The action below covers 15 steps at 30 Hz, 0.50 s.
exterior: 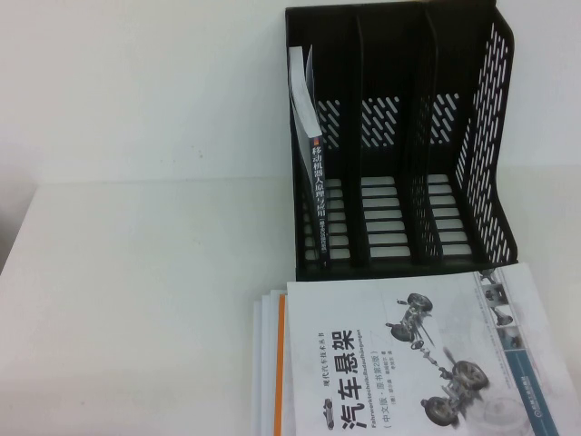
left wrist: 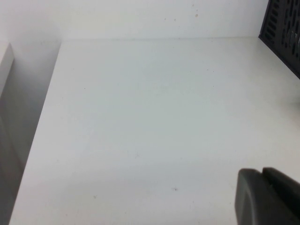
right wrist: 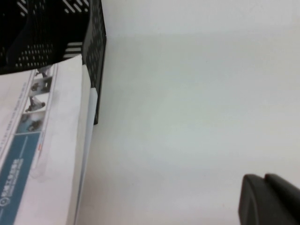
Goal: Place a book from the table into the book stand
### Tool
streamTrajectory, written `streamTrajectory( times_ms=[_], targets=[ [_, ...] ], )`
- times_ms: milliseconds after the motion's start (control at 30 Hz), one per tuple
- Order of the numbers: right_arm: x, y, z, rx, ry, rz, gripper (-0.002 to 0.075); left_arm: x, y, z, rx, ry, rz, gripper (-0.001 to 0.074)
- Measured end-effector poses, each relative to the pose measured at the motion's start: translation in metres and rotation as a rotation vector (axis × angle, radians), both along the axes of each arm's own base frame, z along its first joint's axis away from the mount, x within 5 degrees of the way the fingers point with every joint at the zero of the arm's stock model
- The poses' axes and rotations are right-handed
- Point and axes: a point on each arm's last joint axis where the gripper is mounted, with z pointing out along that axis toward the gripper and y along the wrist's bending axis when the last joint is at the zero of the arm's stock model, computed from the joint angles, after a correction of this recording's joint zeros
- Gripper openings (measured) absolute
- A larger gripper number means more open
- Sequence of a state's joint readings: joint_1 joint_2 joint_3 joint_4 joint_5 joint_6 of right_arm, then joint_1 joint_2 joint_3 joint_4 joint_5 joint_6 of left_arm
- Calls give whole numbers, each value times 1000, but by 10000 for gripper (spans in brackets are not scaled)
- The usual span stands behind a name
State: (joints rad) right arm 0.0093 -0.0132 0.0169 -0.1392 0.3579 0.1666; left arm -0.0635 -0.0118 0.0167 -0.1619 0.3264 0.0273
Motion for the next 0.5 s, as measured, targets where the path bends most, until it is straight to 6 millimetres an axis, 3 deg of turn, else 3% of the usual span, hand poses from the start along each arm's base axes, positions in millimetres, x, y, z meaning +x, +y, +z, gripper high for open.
streamTrajectory(
  times_ms=[500],
  targets=[
    [0,0,0,-52,2,20,-3,0,0,0,0,0,0,-2]
  ],
)
